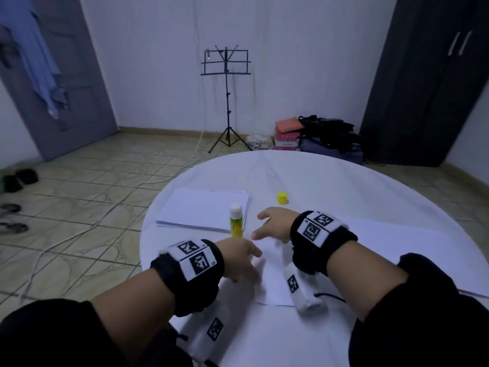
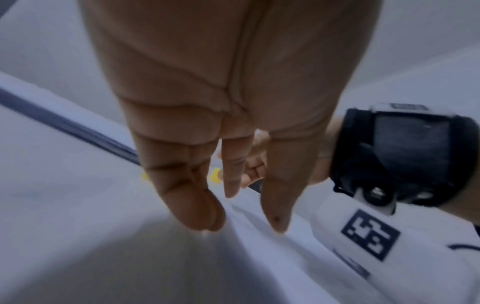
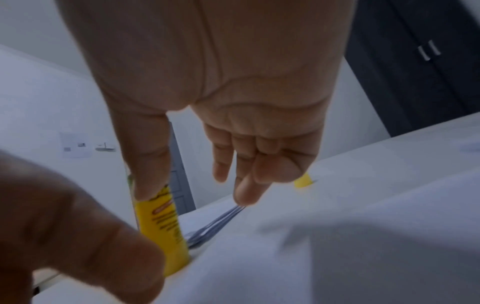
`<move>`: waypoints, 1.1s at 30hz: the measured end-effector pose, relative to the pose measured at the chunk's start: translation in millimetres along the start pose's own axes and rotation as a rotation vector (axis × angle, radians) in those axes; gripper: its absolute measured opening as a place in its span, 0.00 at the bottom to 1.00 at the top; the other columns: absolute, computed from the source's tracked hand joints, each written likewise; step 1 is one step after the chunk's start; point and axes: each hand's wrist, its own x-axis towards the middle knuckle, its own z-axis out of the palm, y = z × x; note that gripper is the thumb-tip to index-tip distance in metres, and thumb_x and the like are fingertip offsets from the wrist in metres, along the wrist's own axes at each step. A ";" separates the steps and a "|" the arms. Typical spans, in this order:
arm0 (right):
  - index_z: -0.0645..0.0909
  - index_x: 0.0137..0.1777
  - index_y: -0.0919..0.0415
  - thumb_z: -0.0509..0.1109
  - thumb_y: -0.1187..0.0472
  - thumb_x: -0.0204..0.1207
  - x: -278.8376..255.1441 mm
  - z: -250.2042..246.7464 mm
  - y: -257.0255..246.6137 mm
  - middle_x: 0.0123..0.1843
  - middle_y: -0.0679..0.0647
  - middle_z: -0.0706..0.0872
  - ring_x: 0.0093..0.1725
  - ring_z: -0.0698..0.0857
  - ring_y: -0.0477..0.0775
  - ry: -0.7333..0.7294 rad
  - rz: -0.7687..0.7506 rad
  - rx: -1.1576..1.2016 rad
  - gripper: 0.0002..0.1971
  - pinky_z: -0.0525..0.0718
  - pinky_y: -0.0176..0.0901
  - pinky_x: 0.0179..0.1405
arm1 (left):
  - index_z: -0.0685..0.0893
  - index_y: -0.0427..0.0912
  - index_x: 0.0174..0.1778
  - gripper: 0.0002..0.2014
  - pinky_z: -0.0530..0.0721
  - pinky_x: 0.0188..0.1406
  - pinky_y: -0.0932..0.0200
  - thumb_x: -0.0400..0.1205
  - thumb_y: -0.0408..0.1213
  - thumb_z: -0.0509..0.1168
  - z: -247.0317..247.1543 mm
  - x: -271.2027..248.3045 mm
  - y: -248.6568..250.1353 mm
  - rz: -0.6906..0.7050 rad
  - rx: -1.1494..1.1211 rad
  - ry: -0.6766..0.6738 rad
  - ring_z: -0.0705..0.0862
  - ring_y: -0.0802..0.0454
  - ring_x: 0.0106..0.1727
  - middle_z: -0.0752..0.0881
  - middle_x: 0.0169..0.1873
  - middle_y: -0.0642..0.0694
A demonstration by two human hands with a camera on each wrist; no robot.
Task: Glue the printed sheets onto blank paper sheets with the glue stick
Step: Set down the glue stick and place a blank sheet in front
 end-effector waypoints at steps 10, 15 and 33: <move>0.74 0.72 0.48 0.73 0.55 0.74 19.0 12.2 -25.3 0.40 0.46 0.76 0.34 0.73 0.42 -0.060 -0.086 0.057 0.25 0.68 0.33 0.31 | 0.70 0.58 0.74 0.30 0.71 0.73 0.45 0.76 0.62 0.65 15.2 13.4 -13.3 0.067 0.479 -0.001 0.68 0.40 0.74 0.61 0.75 0.41; 0.81 0.49 0.59 0.70 0.55 0.74 23.0 13.5 -22.9 0.45 0.54 0.84 0.46 0.83 0.54 0.077 -0.094 0.088 0.09 0.78 0.44 0.47 | 0.67 0.62 0.76 0.37 0.70 0.73 0.41 0.71 0.63 0.70 10.1 14.9 -13.6 0.105 0.600 0.010 0.63 0.39 0.76 0.57 0.78 0.45; 0.78 0.37 0.65 0.69 0.56 0.73 4.6 -12.8 10.1 0.37 0.58 0.80 0.41 0.80 0.57 0.333 -0.075 0.152 0.12 0.76 0.46 0.39 | 0.69 0.57 0.74 0.37 0.76 0.57 0.57 0.69 0.54 0.76 -10.6 25.6 -19.4 0.130 0.531 -0.016 0.75 0.47 0.66 0.80 0.61 0.46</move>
